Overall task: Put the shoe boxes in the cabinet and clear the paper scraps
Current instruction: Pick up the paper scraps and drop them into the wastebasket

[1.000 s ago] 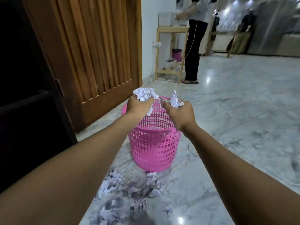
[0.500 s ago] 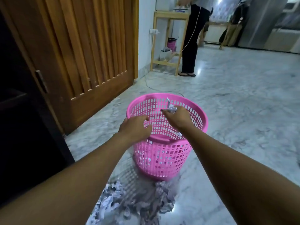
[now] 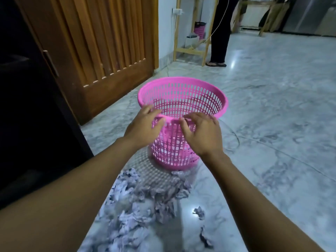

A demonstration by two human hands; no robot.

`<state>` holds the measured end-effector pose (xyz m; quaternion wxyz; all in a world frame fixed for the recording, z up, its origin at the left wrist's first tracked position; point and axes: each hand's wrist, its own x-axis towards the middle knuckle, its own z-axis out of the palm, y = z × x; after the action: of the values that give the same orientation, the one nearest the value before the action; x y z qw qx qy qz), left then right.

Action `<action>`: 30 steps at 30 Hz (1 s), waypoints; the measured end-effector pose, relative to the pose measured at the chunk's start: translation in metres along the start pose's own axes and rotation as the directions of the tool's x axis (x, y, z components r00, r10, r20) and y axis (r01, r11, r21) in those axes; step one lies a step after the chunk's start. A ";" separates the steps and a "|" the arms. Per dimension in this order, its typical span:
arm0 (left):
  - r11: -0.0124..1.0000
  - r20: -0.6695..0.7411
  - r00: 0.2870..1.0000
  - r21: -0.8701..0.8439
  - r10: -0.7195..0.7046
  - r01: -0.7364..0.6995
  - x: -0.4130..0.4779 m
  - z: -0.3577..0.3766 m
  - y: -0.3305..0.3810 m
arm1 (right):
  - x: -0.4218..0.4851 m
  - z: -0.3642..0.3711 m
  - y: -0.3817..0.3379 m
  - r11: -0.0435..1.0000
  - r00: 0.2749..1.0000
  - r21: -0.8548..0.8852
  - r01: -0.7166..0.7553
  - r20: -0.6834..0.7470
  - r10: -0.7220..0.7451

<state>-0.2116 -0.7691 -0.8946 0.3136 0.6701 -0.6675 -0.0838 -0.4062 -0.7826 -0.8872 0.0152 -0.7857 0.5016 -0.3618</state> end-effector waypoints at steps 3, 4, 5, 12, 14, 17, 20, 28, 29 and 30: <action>0.995 0.004 0.995 0.017 -0.099 0.099 -0.031 0.012 0.005 | -0.076 0.030 0.022 0.996 0.973 0.059 0.069 -0.224 -0.055; 0.989 0.004 0.989 0.016 -0.150 0.149 -0.044 0.019 0.005 | -0.103 0.043 0.031 0.996 0.984 0.081 0.035 -0.176 -0.020; 0.977 0.017 0.977 -0.002 -0.213 0.213 -0.060 0.027 0.005 | -0.130 0.058 0.040 0.996 0.997 0.088 -0.020 -0.075 0.027; 0.919 0.244 0.887 0.142 -0.393 0.368 -0.215 0.111 -0.013 | -0.264 0.091 0.088 0.953 0.739 -0.245 -0.176 0.607 0.292; 0.915 0.242 0.890 0.226 -0.386 0.335 -0.251 0.126 -0.020 | -0.282 0.088 0.096 0.951 0.704 -0.241 -0.196 0.640 0.307; 0.846 0.224 0.833 0.322 -0.505 0.426 -0.284 0.139 -0.030 | -0.296 0.094 0.102 0.978 0.782 -0.146 -0.152 0.587 0.209; 0.797 0.153 0.820 0.385 -0.552 0.465 -0.302 0.145 -0.037 | -0.297 0.106 0.109 0.991 0.905 0.069 -0.117 0.418 0.078; 0.767 0.059 0.817 0.387 -0.574 0.511 -0.329 0.152 -0.054 | -0.264 0.122 0.112 0.931 0.905 0.214 -0.296 0.376 0.201; 0.768 0.049 0.815 0.373 -0.577 0.521 -0.329 0.153 -0.057 | -0.254 0.124 0.111 0.885 0.882 0.261 -0.387 0.386 0.272; 0.770 0.040 0.815 0.357 -0.579 0.529 -0.330 0.154 -0.060 | -0.242 0.126 0.109 0.836 0.860 0.303 -0.458 0.391 0.329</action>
<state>-0.2741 -0.5092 -1.1491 0.1081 0.8719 -0.4651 -0.1091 -0.4744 -0.6864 -1.1560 0.3263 -0.6933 0.5637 -0.3084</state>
